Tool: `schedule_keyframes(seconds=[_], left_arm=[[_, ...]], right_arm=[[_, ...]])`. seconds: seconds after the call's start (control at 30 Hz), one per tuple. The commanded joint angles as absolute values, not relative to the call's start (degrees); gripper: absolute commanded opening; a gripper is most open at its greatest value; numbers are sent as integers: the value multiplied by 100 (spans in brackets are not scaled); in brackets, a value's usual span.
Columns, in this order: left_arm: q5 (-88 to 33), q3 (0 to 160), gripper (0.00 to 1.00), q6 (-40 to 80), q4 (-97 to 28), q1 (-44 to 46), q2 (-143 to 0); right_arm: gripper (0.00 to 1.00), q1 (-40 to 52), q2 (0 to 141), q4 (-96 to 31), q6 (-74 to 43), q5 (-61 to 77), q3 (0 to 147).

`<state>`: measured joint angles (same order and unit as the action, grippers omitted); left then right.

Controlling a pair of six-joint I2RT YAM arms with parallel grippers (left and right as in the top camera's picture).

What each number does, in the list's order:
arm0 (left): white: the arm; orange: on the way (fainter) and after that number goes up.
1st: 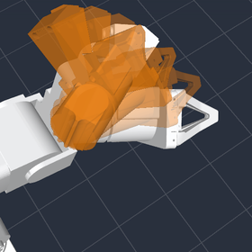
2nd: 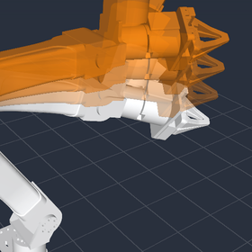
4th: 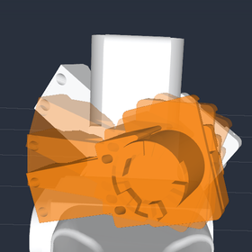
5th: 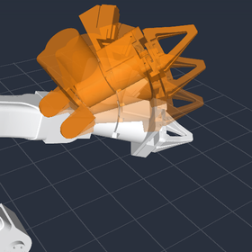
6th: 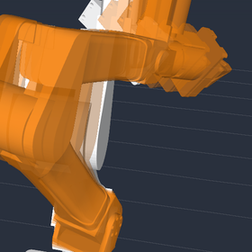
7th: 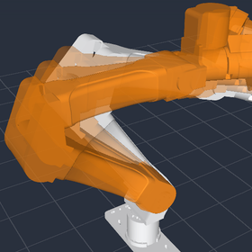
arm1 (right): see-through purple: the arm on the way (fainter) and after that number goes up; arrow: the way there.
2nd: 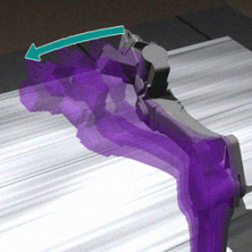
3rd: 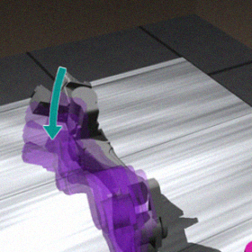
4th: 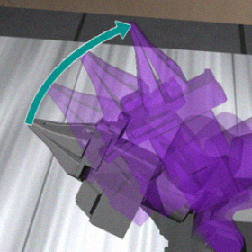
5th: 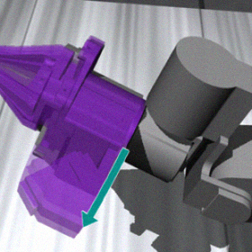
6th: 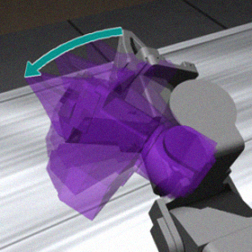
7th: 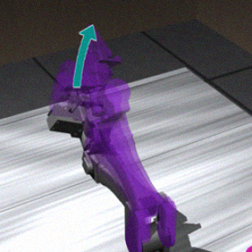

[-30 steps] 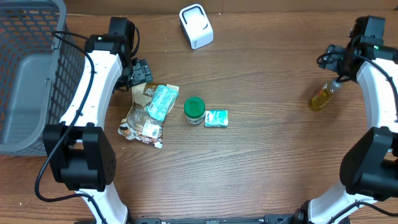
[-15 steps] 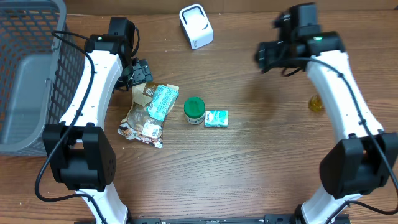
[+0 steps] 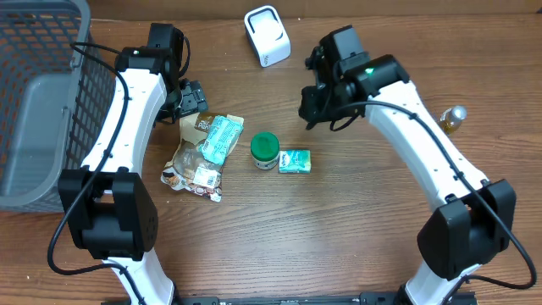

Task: Scan the item barcode
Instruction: 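Move the right gripper over the Kleenex tissue pack beside the jar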

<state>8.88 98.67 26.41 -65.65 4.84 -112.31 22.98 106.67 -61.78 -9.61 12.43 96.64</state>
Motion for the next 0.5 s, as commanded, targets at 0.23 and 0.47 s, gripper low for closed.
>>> schedule_keyframes(seconds=[0.23, 0.47], left_arm=[[956, 9935, 100, 2574, -6576, 480, -11249], [956, 9935, 100, 2571, -6576, 480, -11249]], right_arm=[[4, 2569, 10582, -5590, -2023, 1052, 8562], [5, 2897, 10586, -4851, -2021, 1671, 7968]])
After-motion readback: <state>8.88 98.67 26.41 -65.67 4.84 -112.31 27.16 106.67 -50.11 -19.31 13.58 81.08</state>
